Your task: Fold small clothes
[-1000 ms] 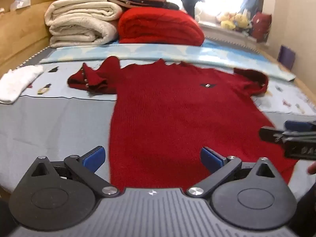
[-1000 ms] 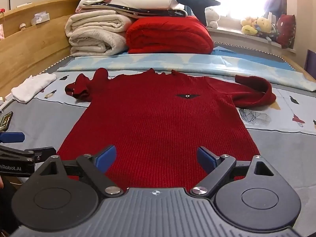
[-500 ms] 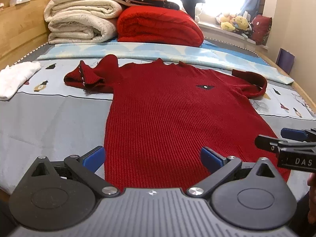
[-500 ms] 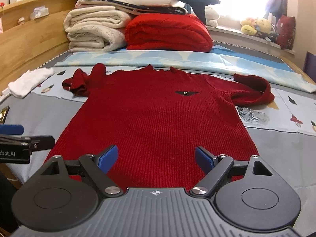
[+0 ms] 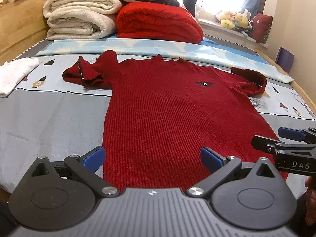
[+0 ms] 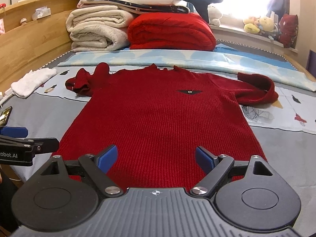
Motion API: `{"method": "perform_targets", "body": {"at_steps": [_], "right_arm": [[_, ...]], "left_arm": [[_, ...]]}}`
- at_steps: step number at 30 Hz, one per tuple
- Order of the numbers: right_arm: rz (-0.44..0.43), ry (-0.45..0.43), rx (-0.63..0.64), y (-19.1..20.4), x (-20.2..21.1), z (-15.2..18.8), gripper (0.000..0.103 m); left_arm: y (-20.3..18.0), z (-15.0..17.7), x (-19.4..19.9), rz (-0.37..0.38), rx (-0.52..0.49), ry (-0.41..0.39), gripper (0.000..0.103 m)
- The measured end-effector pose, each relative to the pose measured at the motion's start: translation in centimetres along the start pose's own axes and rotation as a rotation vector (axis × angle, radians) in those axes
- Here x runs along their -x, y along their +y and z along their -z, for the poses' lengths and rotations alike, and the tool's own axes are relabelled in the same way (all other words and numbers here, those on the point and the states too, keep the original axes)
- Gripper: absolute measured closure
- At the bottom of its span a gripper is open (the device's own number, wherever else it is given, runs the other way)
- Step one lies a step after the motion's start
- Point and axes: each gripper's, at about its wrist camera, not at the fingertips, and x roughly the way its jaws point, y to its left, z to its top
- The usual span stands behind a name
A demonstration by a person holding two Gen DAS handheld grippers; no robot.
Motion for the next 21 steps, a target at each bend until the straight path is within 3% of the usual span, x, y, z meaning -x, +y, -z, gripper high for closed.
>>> {"method": "perform_targets", "body": {"at_steps": [21], "right_arm": [[0.008, 0.013, 0.003, -0.12, -0.39, 0.00, 0.016]], "left_arm": [[-0.11, 0.05, -0.37, 0.005, -0.023, 0.000, 0.001]]}}
